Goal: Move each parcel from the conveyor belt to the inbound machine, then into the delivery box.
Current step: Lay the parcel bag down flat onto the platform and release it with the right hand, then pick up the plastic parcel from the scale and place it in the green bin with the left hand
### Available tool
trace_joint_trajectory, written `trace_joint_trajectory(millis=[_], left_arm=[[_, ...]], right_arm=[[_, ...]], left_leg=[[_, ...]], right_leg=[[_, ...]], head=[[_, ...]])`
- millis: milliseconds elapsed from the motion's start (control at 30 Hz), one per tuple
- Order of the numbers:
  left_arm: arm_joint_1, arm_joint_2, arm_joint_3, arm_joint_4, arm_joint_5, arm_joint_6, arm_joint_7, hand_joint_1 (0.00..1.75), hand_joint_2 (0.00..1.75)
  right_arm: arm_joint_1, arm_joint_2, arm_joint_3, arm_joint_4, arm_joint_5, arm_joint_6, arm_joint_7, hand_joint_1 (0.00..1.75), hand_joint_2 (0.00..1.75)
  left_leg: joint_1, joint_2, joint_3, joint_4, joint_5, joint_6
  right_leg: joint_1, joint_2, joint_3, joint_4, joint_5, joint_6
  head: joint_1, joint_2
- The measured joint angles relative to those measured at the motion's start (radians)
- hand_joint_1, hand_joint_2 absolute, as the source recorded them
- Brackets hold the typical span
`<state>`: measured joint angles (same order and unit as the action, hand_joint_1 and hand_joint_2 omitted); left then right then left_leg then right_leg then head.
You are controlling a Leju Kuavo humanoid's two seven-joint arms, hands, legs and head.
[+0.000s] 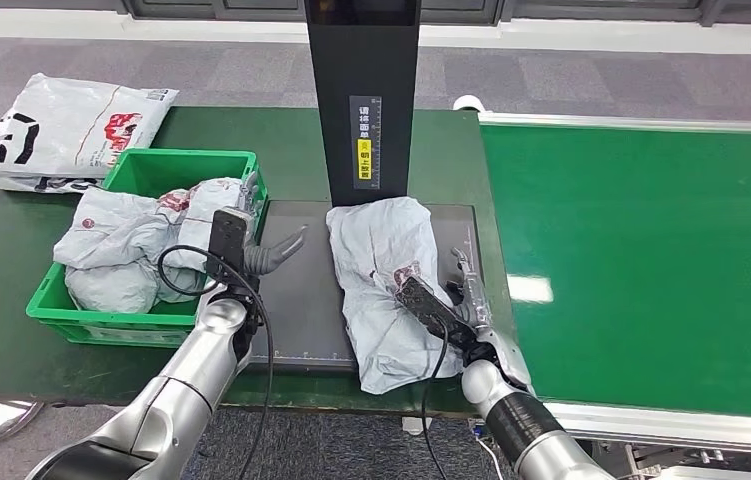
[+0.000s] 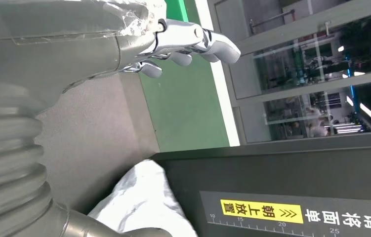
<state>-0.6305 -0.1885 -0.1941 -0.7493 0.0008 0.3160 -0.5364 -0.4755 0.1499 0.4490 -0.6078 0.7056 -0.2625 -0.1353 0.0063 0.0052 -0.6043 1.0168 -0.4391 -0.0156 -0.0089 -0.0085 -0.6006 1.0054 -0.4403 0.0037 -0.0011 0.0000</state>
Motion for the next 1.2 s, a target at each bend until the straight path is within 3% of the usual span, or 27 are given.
trace_joint_trajectory(millis=[167, 567, 733, 967, 1200], left_arm=[[0.02, 0.0, 0.0, -0.024, 0.009, -0.014, -0.014, 0.0, 1.75], [0.033, 0.0, 0.0, -0.039, 0.015, -0.028, -0.017, 0.0, 1.75], [0.03, -0.002, -0.008, -0.025, -0.022, -0.12, -0.01, 0.0, 1.75], [0.005, -0.007, -0.088, 0.076, -0.127, -0.284, 0.007, 0.0, 1.75], [-0.01, -0.012, -0.155, 0.148, -0.162, -0.305, 0.008, 0.0, 1.75]], right_arm=[[0.026, 0.0, -0.041, -0.033, -0.098, -0.06, -0.121, 0.0, 1.75], [0.042, 0.0, -0.076, -0.063, -0.13, -0.082, -0.155, 0.0, 1.75], [0.061, -0.001, -0.129, -0.112, -0.275, -0.204, -0.301, 0.0, 1.75], [0.074, -0.006, -0.218, -0.163, -0.377, -0.268, -0.358, 0.0, 1.75], [0.076, -0.013, -0.254, -0.185, -0.394, -0.271, -0.363, 0.0, 1.75]], left_leg=[[0.0, -0.001, -0.002, 0.0, 0.0, 0.0], [0.0, -0.001, -0.003, 0.0, -0.001, 0.0], [0.0, -0.001, -0.003, 0.0, -0.001, 0.0], [-0.001, 0.0, -0.003, 0.0, -0.001, 0.0], [-0.001, 0.001, -0.003, 0.0, -0.001, 0.0]], right_leg=[[0.0, 0.0, -0.002, 0.0, 0.0, 0.0], [0.0, 0.0, -0.003, 0.0, -0.001, 0.0], [0.0, 0.0, -0.003, 0.0, -0.001, 0.0], [-0.001, 0.001, -0.004, 0.0, 0.0, 0.0], [-0.001, 0.002, -0.004, 0.0, 0.0, 0.0]], head=[[0.0, 0.0], [0.0, 0.0], [0.0, 0.0], [0.0, 0.0], [0.0, 0.0]])
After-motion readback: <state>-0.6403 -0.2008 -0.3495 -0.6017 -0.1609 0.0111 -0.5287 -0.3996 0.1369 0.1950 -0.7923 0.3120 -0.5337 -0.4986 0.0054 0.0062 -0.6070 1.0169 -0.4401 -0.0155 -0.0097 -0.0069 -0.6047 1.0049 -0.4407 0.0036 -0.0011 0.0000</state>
